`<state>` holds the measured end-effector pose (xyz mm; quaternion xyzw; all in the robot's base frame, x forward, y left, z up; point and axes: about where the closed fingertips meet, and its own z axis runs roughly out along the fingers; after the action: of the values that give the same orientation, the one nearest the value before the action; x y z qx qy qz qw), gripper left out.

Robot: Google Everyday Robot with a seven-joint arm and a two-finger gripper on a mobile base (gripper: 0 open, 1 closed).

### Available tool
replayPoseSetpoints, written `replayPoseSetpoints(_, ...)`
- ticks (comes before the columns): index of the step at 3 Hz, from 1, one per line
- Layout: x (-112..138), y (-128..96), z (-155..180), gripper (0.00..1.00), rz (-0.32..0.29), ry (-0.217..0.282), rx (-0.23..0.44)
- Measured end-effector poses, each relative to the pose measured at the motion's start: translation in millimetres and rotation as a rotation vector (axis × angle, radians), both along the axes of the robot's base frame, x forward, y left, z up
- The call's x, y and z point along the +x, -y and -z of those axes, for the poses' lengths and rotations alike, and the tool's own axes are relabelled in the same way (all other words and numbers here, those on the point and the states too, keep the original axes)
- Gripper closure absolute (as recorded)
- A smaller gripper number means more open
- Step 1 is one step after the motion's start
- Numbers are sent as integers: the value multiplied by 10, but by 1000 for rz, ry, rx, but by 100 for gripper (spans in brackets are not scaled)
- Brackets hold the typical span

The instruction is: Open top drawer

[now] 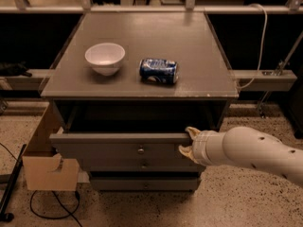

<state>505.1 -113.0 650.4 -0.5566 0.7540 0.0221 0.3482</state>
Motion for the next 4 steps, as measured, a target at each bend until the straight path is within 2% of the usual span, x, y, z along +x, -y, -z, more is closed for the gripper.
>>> replayPoseSetpoints(1, -31, -5, -85, 100, 0, 11, -1)
replayPoseSetpoints(2, -24, -5, -106, 100, 0, 11, -1)
replayPoseSetpoints(3, -24, -5, -106, 81, 0, 11, -1)
replayPoseSetpoints(4, -24, -5, -106, 58, 0, 11, -1)
